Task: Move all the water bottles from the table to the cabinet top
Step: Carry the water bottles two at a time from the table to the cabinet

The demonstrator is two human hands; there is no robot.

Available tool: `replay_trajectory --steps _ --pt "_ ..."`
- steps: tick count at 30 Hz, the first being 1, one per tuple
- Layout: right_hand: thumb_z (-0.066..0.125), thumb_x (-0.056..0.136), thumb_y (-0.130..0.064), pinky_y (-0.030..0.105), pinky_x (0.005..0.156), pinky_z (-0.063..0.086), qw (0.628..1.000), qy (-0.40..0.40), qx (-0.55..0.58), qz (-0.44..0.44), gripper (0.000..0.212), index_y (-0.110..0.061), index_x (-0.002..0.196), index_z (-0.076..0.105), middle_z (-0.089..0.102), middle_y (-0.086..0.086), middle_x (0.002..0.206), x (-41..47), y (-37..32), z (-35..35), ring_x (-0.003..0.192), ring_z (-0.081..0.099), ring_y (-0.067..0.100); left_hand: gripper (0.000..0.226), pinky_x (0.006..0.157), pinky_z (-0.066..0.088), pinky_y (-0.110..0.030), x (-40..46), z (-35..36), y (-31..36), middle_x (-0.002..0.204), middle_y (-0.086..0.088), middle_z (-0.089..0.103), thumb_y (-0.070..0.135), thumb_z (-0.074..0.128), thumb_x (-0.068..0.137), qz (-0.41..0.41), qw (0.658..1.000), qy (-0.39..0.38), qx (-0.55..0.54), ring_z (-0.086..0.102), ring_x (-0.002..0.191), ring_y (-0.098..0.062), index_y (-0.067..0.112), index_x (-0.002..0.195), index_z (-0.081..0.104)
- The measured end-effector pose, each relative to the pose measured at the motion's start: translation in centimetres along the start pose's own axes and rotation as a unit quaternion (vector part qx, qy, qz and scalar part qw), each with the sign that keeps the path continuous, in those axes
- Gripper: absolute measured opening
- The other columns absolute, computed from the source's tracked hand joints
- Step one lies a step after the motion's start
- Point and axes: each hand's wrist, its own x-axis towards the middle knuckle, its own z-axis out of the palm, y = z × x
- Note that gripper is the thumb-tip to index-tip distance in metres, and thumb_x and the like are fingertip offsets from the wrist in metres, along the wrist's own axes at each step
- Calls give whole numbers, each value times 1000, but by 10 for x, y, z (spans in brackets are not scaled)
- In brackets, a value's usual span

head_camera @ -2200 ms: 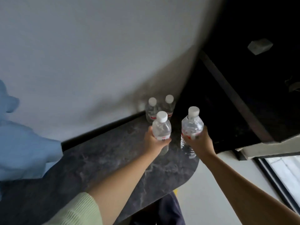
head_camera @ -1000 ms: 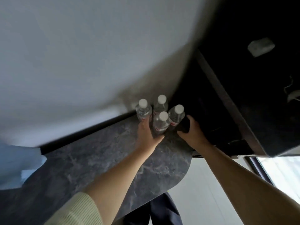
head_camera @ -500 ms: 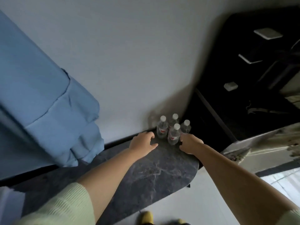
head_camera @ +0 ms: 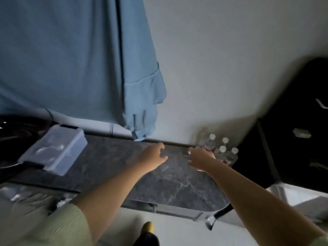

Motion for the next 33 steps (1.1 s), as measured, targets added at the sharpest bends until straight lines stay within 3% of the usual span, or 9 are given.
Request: replay_trajectory --steps 5,9,14,17,19,22,26,33 --pt "52 91 -30 41 103 44 993 0 -30 -118 50 -19 139 44 49 8 140 -21 -98 0 129 49 28 41 81 43 -28 -95 -39 -65 115 -10 58 35 62 90 -124 990 66 -13 59 105 -26 13 123 52" --pt "52 90 -33 40 104 44 982 16 -62 -178 49 -22 137 46 49 7 141 -31 -150 1 130 48 27 43 79 41 -28 -134 -58 -99 116 -9 59 37 61 91 -166 982 87 -17 59 103 -26 13 126 50" --pt "52 91 -31 41 106 42 958 13 -103 -267 51 -23 140 42 44 5 147 -53 -261 14 134 44 26 44 89 49 -35 -223 -84 -162 111 -10 64 38 64 88 -231 961 149 -24 61 105 -27 14 122 54" --pt "52 92 -35 42 106 42 942 13 -134 -308 51 -22 140 42 45 6 146 -75 -337 33 133 45 27 37 81 44 -30 -289 -101 -208 106 -10 65 35 65 86 -264 947 180 -32 61 104 -27 13 115 57" --pt "51 92 -38 41 106 42 930 13 -141 -339 50 -20 139 43 48 7 143 -99 -394 52 131 47 27 34 78 42 -29 -344 -114 -246 105 -9 66 35 64 86 -298 934 196 -25 61 104 -26 13 111 57" --pt "51 93 -33 40 104 43 910 9 -148 -388 47 -17 137 44 50 9 139 -134 -476 78 127 50 28 36 90 44 -31 -423 -138 -296 111 -9 64 38 62 86 -344 916 207 2 59 108 -25 15 113 57" --pt "52 92 -30 38 103 42 873 23 -168 -457 44 -18 135 47 51 9 138 -188 -579 102 128 49 27 40 90 48 -34 -523 -164 -349 117 -12 62 36 63 87 -396 885 244 -7 58 112 -28 13 119 56" --pt "53 91 -37 37 101 44 801 16 -209 -561 44 -18 130 48 53 12 133 -272 -733 142 125 50 29 43 94 42 -30 -678 -175 -409 122 -10 59 37 64 88 -493 809 317 -46 54 117 -26 15 124 54"
